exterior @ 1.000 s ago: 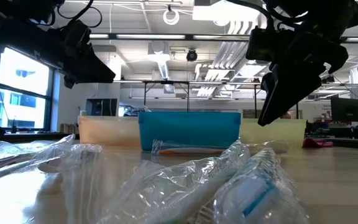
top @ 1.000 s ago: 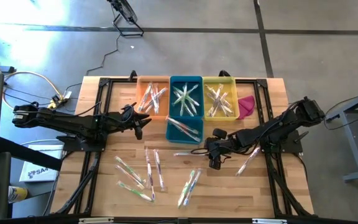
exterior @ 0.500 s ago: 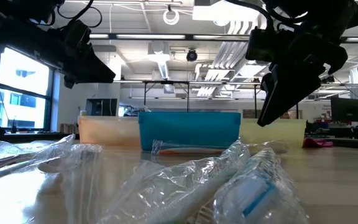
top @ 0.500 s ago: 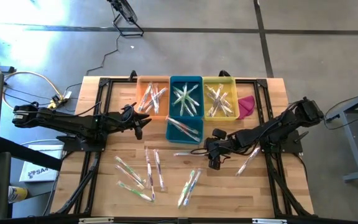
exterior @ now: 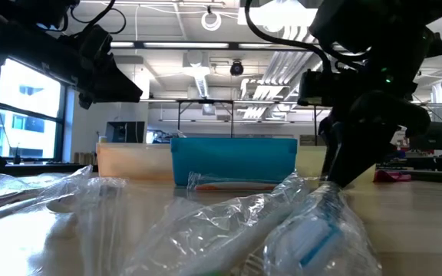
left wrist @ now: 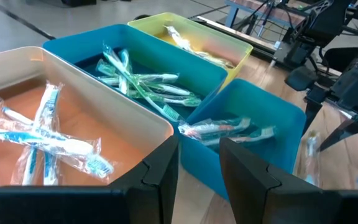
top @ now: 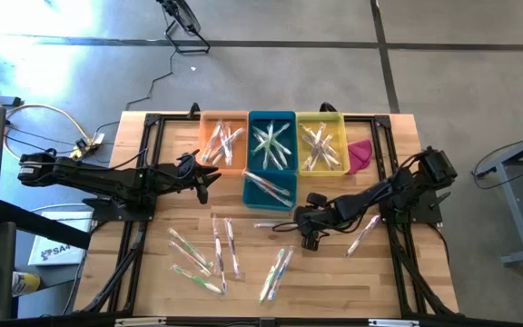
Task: Pick & Place Toothbrushes
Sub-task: Put the orange toothbrush into the bottom blue bin
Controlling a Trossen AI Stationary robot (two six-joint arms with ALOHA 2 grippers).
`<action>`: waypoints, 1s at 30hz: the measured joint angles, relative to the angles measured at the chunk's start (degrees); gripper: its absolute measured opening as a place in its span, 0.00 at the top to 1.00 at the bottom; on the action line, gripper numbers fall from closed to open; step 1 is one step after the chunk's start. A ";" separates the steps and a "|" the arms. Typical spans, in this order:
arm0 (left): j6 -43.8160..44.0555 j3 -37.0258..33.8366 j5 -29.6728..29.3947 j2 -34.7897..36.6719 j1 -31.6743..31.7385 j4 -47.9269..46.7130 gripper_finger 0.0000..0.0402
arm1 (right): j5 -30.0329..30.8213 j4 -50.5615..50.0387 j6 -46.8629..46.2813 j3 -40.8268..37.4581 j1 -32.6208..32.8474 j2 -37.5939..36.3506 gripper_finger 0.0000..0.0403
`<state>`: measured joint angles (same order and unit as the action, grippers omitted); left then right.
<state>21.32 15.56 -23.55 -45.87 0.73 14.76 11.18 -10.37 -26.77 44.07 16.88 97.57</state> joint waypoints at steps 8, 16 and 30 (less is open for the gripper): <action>-0.01 0.02 0.00 0.00 0.00 -0.02 0.72 | -0.22 -0.06 0.01 -0.04 -0.04 -0.16 0.68; 0.00 0.01 0.00 0.00 0.00 -0.04 0.72 | -0.57 -0.08 0.08 -0.11 -0.04 -0.26 0.87; 0.00 0.02 0.00 0.00 0.00 -0.04 0.72 | -6.49 -1.46 3.04 -0.42 0.00 -7.39 0.99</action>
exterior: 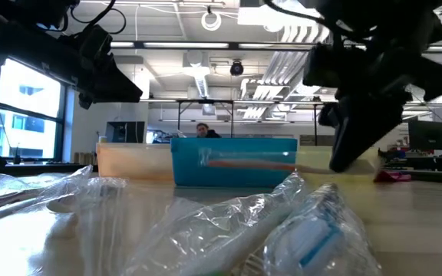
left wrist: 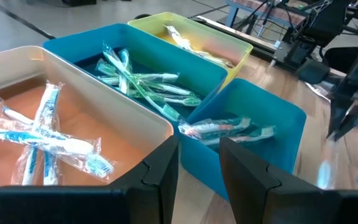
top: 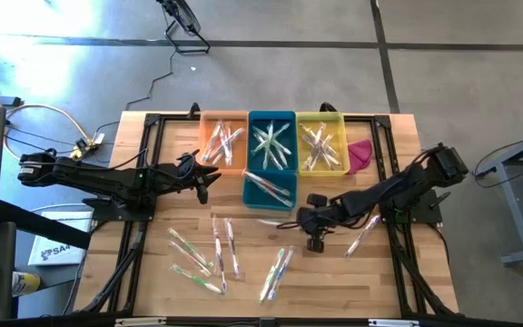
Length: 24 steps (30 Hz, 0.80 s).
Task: Pick & Place Toothbrushes
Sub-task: Put the orange toothbrush into the bottom blue bin
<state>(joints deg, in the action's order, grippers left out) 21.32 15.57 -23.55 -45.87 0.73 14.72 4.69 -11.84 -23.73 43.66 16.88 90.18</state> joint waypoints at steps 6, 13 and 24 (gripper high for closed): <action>0.00 0.00 0.00 0.00 0.00 0.02 0.72 | 1.18 0.28 1.43 0.07 0.00 -6.04 0.99; -0.01 0.00 0.00 0.00 0.00 0.04 0.72 | 9.17 1.37 2.70 0.09 -0.11 -13.41 0.99; 0.00 0.00 0.00 -0.01 0.00 0.08 0.72 | 16.41 19.65 8.86 0.22 -3.84 -14.49 0.99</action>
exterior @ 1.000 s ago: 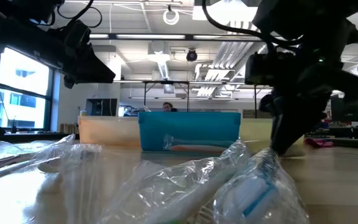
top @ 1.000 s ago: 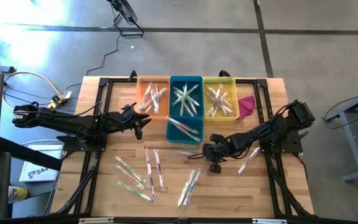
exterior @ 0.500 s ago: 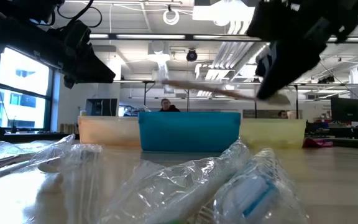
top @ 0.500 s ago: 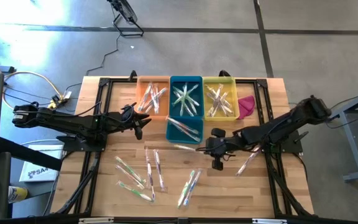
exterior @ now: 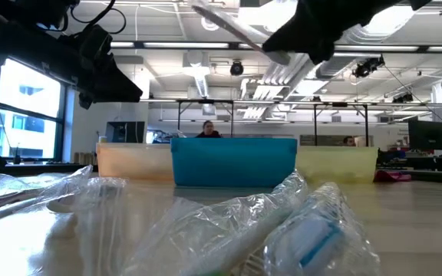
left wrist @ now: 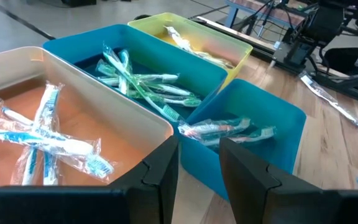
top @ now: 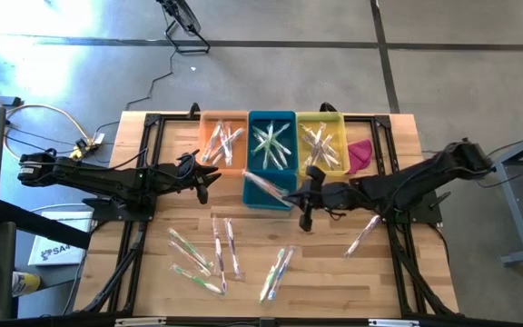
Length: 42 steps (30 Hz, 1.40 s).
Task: Pick & Place Toothbrushes
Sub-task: Put the orange toothbrush into the bottom blue bin
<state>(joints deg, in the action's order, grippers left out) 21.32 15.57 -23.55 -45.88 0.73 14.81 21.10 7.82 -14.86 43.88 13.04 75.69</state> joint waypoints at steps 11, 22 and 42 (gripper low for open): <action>0.00 0.00 0.00 -0.01 0.00 -0.02 0.72 | 0.02 9.65 -0.32 -0.02 -4.93 9.55 0.99; 0.00 0.00 0.00 0.00 0.00 -0.02 0.72 | -0.24 11.12 -0.51 -0.02 -8.32 19.24 0.99; -0.01 0.00 0.00 -0.01 0.00 -0.02 0.72 | -0.69 1.40 -3.46 -0.02 -9.12 20.23 0.99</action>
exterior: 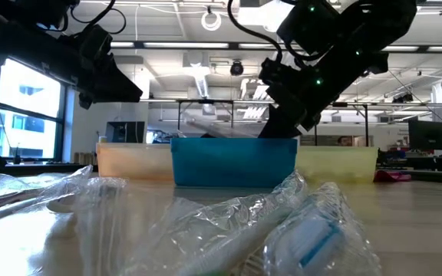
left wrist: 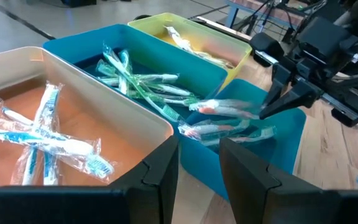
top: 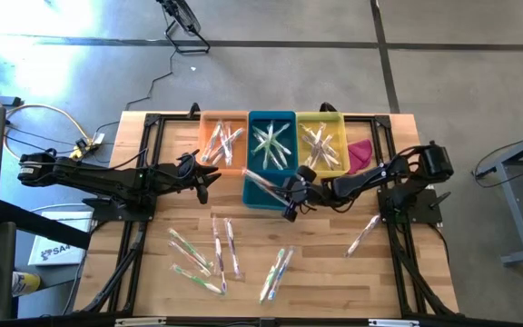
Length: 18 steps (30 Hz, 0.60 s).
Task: Pick & Place Toothbrushes
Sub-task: Put the orange toothbrush into the bottom blue bin, then put the violet toothbrush into the yellow bin
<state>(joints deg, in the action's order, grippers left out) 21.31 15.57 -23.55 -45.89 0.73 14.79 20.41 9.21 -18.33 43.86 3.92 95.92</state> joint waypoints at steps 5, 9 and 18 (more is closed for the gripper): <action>0.01 0.00 0.00 0.00 0.00 0.00 0.72 | -2.13 0.11 0.07 0.00 0.02 0.00 0.99; 0.01 0.00 0.00 0.00 0.00 0.00 0.72 | -2.37 0.37 0.14 0.02 0.04 0.00 0.98; 0.01 0.00 0.00 0.01 0.00 0.00 0.72 | -2.37 0.48 0.59 0.01 0.04 0.00 0.72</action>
<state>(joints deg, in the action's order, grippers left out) 21.32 15.57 -23.55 -45.88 0.73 14.79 18.04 9.69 -17.74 43.87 3.97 95.92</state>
